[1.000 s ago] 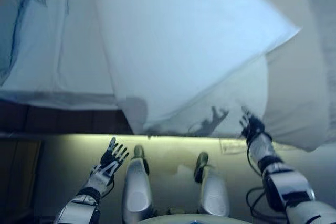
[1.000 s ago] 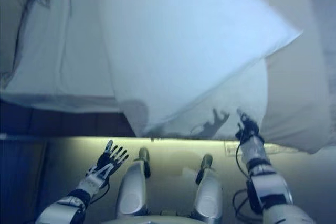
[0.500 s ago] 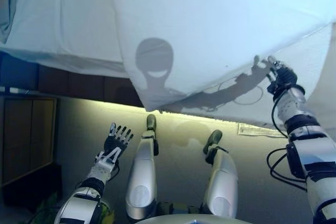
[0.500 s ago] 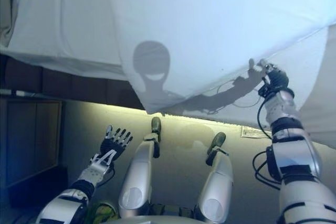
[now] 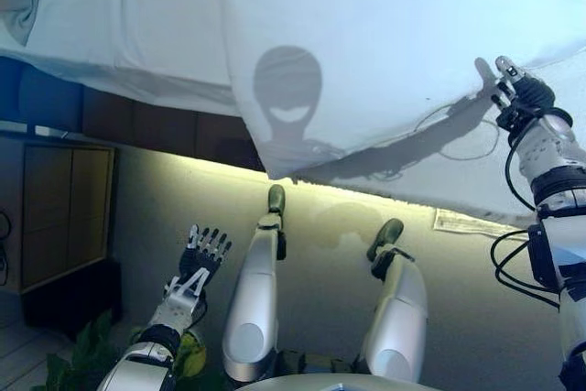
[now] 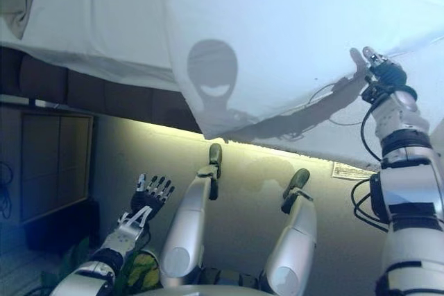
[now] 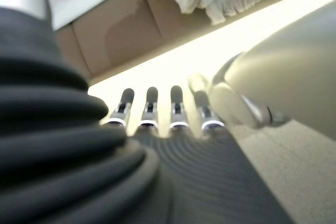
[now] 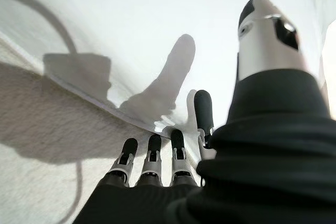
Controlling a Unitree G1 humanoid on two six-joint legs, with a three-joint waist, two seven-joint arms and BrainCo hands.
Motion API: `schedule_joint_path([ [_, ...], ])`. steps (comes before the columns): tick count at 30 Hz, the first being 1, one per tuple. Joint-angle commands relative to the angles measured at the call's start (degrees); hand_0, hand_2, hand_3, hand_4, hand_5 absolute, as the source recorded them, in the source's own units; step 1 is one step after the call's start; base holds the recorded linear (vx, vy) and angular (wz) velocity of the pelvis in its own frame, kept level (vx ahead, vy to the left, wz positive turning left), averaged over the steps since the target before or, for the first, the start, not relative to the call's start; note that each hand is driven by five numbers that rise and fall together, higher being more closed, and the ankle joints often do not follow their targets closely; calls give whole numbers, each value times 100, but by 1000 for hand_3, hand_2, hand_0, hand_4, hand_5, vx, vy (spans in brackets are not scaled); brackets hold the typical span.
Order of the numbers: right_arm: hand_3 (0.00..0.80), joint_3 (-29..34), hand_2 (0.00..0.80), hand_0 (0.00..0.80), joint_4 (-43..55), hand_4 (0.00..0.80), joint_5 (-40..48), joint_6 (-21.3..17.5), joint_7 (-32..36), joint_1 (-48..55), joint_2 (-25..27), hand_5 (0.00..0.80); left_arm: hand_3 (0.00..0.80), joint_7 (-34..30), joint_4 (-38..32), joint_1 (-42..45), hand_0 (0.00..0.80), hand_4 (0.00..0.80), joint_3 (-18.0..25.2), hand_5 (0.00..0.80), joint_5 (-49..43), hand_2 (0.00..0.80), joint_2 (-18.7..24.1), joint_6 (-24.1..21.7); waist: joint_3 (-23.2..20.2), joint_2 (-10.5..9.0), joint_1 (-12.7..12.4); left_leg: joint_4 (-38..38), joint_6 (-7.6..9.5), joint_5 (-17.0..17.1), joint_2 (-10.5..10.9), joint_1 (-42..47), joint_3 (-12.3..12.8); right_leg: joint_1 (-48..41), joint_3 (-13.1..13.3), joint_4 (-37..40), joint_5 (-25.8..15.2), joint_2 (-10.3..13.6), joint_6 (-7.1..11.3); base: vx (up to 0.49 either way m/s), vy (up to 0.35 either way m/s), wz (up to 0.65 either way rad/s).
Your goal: Make the bed neatly
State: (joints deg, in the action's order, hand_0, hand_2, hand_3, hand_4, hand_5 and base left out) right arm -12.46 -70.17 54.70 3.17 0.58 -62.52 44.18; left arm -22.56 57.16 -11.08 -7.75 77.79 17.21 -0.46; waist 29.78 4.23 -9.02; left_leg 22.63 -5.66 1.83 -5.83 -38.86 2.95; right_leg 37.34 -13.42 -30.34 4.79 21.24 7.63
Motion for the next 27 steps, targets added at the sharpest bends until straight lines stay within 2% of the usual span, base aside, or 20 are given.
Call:
schedule_joint_path([
  [1,0,-305,0,0,176,0,89,-205,108,-699,610,0,0,-175,-146,313,0,0,-87,0,160,0,86,-125,-1,246,-103,-9,124,-283,27,-80,-128,310,160,5,-149,-80,-2,17,-5,3],
  [11,0,-448,0,0,316,0,214,-384,590,-1128,713,0,0,-314,-340,595,0,0,-59,0,55,0,109,21,-1,302,-185,-247,109,-173,51,111,-123,148,78,70,-129,-92,-17,2,1,1],
  [12,53,-449,53,53,337,53,185,-436,654,-1138,709,53,0,-333,-351,616,0,0,-37,0,37,0,109,39,-1,292,-188,-274,108,-161,42,156,-114,104,71,93,-131,-101,-19,0,0,0],
  [13,464,-447,464,464,360,464,133,-515,664,-1148,709,464,0,-332,-370,615,0,0,-34,0,43,0,114,53,-1,282,-189,-293,105,-154,38,193,-113,65,61,110,-134,-106,-19,0,0,0],
  [14,800,-447,800,800,402,800,142,-574,718,-1150,710,800,0,-344,-383,617,0,0,-27,0,40,0,105,61,-1,277,-188,-320,104,-145,37,232,-111,23,51,135,-138,-110,-14,0,0,0],
  [21,800,-337,800,800,505,800,173,-578,1011,-1118,846,800,0,-305,-495,674,0,0,-21,0,53,0,115,56,-2,264,-194,-419,102,-103,46,360,-106,-93,17,194,-158,-113,6,-2,-2,3],
  [27,800,-295,800,800,406,800,172,-581,933,-1085,913,800,0,-242,-470,679,0,0,55,0,35,0,174,64,-2,241,-202,-499,105,-86,38,466,-91,-216,-37,301,-188,-131,22,-13,-5,2],
])
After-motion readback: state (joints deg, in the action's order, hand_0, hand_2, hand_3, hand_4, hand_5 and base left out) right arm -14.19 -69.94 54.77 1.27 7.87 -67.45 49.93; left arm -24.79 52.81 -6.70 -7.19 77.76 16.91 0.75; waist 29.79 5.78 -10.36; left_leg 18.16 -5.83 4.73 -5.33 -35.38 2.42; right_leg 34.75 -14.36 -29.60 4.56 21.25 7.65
